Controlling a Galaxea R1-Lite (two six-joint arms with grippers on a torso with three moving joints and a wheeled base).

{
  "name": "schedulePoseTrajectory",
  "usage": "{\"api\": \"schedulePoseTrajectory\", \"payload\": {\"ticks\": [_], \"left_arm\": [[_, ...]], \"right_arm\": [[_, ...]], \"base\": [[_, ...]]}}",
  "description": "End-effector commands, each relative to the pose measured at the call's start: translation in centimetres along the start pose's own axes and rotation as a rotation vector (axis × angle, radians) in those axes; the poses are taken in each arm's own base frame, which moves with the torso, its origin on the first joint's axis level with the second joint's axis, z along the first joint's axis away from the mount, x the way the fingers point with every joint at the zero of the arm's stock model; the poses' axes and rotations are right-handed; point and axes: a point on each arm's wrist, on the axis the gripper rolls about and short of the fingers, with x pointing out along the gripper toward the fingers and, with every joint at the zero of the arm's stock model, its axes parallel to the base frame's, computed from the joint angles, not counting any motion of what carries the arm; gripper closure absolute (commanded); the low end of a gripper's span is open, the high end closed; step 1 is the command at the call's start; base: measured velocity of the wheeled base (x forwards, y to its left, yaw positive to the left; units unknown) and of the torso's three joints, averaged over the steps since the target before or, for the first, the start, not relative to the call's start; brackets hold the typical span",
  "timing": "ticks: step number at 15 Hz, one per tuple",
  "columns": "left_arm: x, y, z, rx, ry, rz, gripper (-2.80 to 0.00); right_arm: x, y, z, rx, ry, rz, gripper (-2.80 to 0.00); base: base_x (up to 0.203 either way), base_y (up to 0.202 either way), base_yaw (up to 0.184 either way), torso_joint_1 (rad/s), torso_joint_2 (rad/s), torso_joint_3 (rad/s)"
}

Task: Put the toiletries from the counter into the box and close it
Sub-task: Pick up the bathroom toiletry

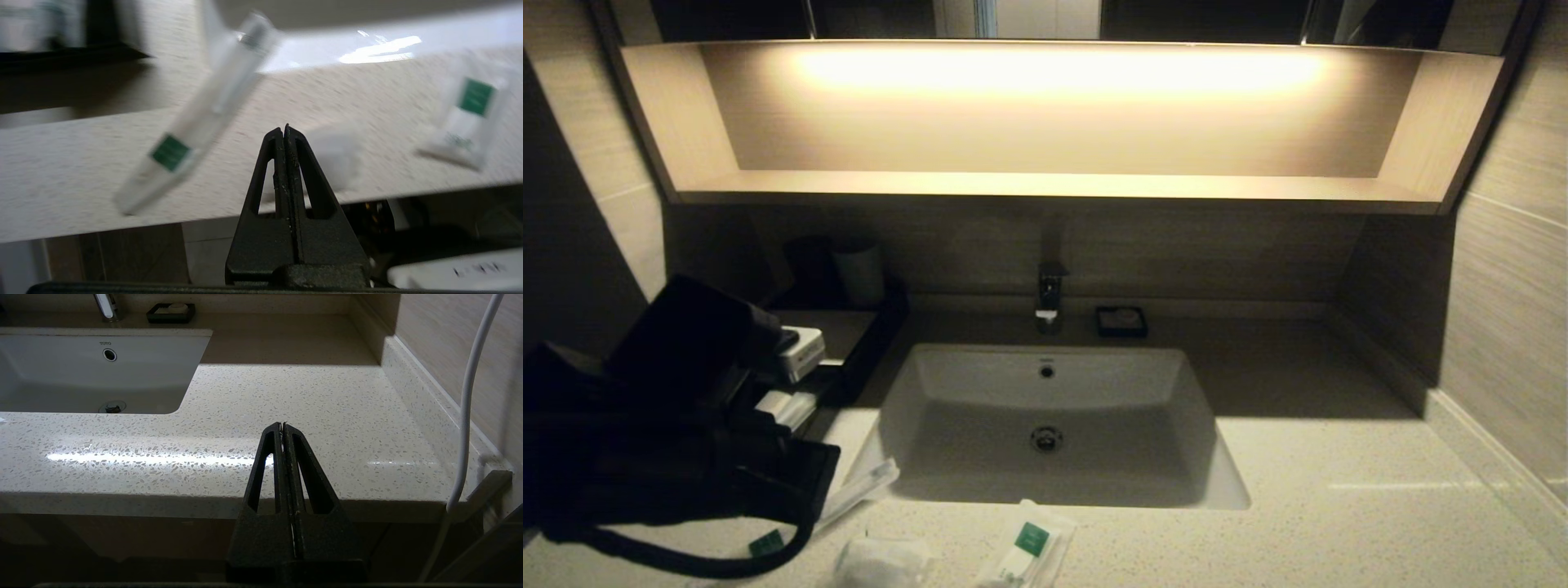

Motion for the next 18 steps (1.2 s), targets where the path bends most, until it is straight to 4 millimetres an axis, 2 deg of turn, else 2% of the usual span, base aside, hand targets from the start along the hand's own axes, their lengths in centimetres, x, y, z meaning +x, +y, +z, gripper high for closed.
{"api": "schedulePoseTrajectory", "payload": {"ticks": [1, 6, 10, 15, 18], "left_arm": [[0.3, -0.9, -0.5, 0.027, 0.027, -0.016, 0.00], [1.2, -0.5, -2.0, 0.050, 0.087, 0.057, 0.00], [1.5, 1.0, -1.4, 0.129, 0.082, 0.098, 0.00], [2.2, 4.7, -0.3, 0.300, 0.088, 0.150, 0.00], [3.1, 5.4, 0.3, 0.377, 0.085, 0.119, 0.00]], "right_arm": [[0.0, 0.0, 0.0, 0.000, 0.001, 0.000, 0.00], [0.0, 0.0, 0.0, 0.000, 0.001, 0.000, 0.00], [0.0, 0.0, 0.0, 0.000, 0.001, -0.001, 0.00], [0.0, 0.0, 0.0, 0.000, 0.001, 0.000, 0.00], [0.0, 0.0, 0.0, 0.000, 0.000, 0.000, 0.00]], "base": [[0.000, 0.000, 0.000, 0.000, 0.00, 0.000], [0.000, 0.000, 0.000, 0.000, 0.00, 0.000], [0.000, 0.000, 0.000, 0.000, 0.00, 0.000], [0.000, 0.000, 0.000, 0.000, 0.00, 0.000], [0.000, 0.000, 0.000, 0.000, 0.00, 0.000]]}}
